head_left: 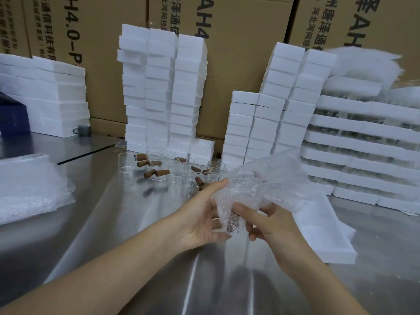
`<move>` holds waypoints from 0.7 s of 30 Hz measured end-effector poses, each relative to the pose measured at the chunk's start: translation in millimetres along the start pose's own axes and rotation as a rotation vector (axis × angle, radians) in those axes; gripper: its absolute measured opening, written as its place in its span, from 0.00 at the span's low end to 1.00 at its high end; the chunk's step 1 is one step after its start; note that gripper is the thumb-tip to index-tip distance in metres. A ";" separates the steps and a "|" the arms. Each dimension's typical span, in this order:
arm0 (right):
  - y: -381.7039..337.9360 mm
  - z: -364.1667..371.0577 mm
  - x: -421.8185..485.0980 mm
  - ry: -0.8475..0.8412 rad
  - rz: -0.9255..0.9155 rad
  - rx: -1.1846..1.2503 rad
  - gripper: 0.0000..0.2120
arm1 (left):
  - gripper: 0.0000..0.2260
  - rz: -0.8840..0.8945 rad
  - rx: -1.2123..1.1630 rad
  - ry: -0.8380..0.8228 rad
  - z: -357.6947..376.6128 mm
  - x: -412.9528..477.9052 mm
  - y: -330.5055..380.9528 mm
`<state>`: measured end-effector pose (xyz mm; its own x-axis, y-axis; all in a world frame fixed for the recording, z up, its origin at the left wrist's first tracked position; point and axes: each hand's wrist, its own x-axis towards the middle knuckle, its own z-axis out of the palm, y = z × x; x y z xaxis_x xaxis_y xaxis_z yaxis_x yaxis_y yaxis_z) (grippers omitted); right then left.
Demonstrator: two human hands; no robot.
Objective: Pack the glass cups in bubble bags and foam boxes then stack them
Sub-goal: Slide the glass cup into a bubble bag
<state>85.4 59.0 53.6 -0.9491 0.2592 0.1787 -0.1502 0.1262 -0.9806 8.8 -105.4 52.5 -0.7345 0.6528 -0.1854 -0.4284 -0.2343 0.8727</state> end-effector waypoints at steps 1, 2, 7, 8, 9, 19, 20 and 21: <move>0.4 -1.8 1.3 -0.020 -0.027 -0.025 0.26 | 0.37 -0.003 0.000 0.001 -0.5 0.3 -0.2; 1.1 -5.1 2.4 -0.032 -0.043 -0.048 0.27 | 0.33 -0.008 0.004 -0.007 -0.3 0.3 0.1; 0.1 -17.1 2.1 -0.047 -0.084 -0.033 0.19 | 0.19 -0.045 0.084 -0.042 0.2 -0.3 -3.7; 0.5 -16.1 2.3 -0.028 -0.090 -0.025 0.14 | 0.19 -0.055 0.095 -0.047 1.0 0.4 -5.7; 2.5 -15.3 3.7 0.003 -0.099 -0.024 0.11 | 0.21 -0.065 0.099 -0.049 2.0 1.4 -7.6; 8.7 -7.6 11.8 0.085 -0.308 -0.171 0.11 | 0.30 -0.104 -0.084 -0.067 9.3 0.6 -14.3; 9.6 -5.3 10.9 0.091 -0.340 -0.200 0.10 | 0.29 -0.107 -0.087 -0.049 9.7 0.6 -14.2; 12.5 -3.2 9.8 0.100 -0.394 -0.248 0.12 | 0.28 -0.111 -0.086 -0.035 10.3 -0.1 -14.1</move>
<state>75.1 66.2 43.4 -0.7998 0.2354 0.5522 -0.4115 0.4547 -0.7899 20.4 -94.7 44.9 -0.6617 0.7027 -0.2615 -0.5509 -0.2192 0.8053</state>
